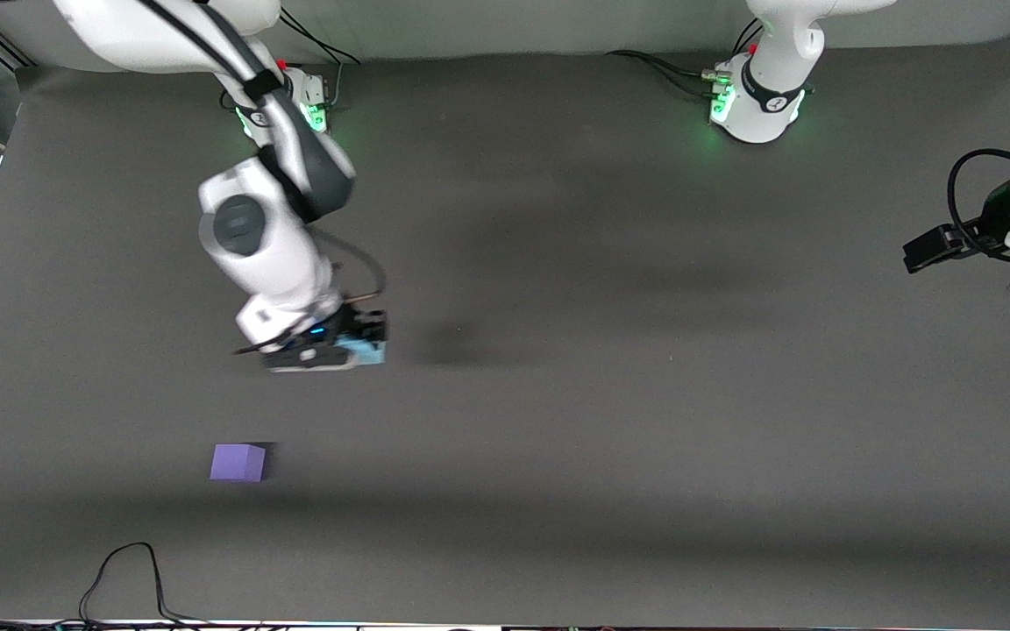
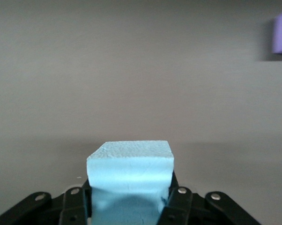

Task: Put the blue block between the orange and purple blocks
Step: 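Carry the blue block with the right gripper toward the orange block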

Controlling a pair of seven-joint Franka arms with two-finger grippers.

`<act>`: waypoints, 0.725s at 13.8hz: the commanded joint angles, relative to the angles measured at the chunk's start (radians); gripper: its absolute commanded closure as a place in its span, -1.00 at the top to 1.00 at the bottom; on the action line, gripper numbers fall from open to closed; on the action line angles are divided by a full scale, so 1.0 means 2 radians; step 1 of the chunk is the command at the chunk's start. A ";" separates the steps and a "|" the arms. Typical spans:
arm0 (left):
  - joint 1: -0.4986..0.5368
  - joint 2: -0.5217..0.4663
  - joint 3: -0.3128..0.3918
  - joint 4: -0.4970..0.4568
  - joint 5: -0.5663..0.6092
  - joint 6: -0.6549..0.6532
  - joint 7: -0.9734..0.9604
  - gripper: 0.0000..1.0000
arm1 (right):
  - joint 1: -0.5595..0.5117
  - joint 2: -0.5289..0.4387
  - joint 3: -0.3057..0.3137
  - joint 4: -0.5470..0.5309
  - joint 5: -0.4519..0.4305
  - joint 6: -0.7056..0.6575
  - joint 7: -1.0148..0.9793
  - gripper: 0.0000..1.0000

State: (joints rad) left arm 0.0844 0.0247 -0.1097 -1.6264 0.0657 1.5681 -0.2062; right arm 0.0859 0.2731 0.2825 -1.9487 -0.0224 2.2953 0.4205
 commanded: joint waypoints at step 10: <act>0.006 0.007 -0.012 0.021 0.005 -0.016 0.011 1.00 | 0.000 0.044 -0.150 -0.151 0.058 0.165 -0.239 -0.98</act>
State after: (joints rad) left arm 0.0974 0.0327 -0.1281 -1.6101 0.0658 1.5637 -0.1993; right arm 0.0816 0.3299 -0.0165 -2.2565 0.0680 2.5958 -0.0185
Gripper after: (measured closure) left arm 0.000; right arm 0.441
